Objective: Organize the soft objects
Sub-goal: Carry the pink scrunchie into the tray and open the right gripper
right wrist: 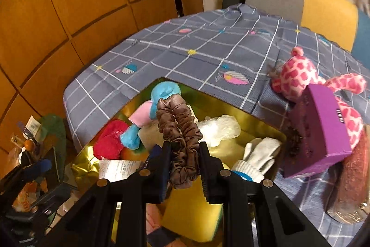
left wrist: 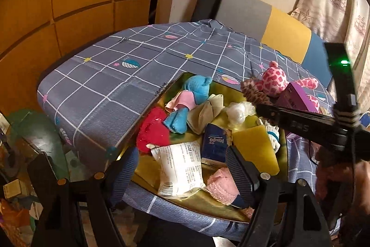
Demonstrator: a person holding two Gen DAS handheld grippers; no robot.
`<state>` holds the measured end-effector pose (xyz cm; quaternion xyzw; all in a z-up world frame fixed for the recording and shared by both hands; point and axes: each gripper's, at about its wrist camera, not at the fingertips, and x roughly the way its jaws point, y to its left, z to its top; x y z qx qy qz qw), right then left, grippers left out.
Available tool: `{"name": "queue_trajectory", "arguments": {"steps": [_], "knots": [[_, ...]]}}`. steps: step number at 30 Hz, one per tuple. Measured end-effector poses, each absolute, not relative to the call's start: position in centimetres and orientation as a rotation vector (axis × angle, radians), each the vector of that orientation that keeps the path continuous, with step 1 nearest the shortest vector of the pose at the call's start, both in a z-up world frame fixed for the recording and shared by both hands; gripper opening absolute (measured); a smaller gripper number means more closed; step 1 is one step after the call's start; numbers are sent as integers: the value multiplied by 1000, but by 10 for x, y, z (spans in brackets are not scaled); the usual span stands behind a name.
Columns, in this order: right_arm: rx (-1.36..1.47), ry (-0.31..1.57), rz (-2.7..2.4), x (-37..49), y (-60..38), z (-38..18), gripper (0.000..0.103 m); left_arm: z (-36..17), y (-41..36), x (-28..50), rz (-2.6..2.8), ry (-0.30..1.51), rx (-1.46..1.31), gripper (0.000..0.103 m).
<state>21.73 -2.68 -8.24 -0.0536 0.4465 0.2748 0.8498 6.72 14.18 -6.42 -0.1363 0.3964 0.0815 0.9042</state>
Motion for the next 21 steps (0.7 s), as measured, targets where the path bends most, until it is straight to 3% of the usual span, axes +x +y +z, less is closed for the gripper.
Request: {"name": "queue_trajectory", "arguments": {"steps": [7, 10, 21], "knots": [[-67, 1033, 577, 242, -10, -110, 27, -63, 142, 66, 178, 813, -262, 79], [-80, 1058, 565, 247, -5, -121, 40, -63, 141, 66, 177, 814, -256, 79], [-210, 899, 471, 202, -30, -94, 55, -70, 140, 71, 168, 833, -254, 79]]}}
